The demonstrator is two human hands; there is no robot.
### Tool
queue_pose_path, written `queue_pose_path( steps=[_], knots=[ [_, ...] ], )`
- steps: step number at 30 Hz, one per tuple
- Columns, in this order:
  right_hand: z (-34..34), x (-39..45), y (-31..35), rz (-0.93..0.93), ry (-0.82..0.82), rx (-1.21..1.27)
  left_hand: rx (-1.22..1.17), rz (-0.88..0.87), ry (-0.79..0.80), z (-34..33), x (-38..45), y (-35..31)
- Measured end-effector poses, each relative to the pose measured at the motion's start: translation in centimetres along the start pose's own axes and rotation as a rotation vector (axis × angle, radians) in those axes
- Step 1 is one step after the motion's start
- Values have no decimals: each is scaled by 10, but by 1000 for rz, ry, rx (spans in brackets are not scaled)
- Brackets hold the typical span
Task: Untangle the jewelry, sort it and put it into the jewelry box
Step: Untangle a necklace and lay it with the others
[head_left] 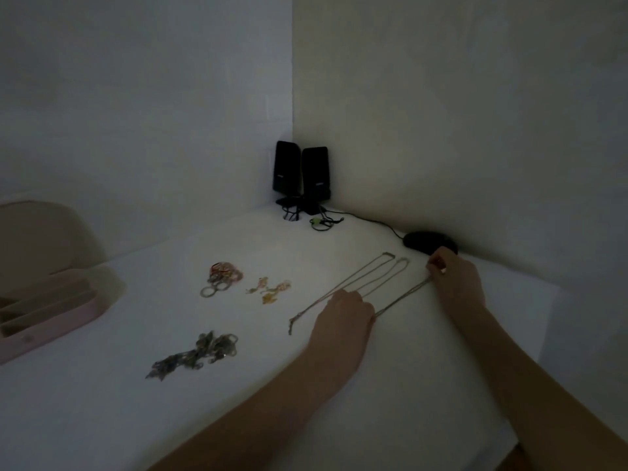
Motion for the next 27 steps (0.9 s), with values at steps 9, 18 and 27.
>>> queue_pose_path(
  steps=[9,18,27],
  knots=[
    [-4,6,9,20,-79,-267,50,-5,129,-5,-15,-11],
    [-50,-16,8,-1,353,-344,75,88,419,-21,-30,-9],
    [-19,-33,44,152,88,-219,28,107,251,-9,-31,-1]
  ],
)
Point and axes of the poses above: each hand's wrist, its own x-axis towards the middle knuckle, its own z-axis out of the back of the hand, y = z × x, the point moved 9 cm from there along x, towards the middle knuckle, and after that the axes turned 2 degrees about -z, right-handed, at the moved point
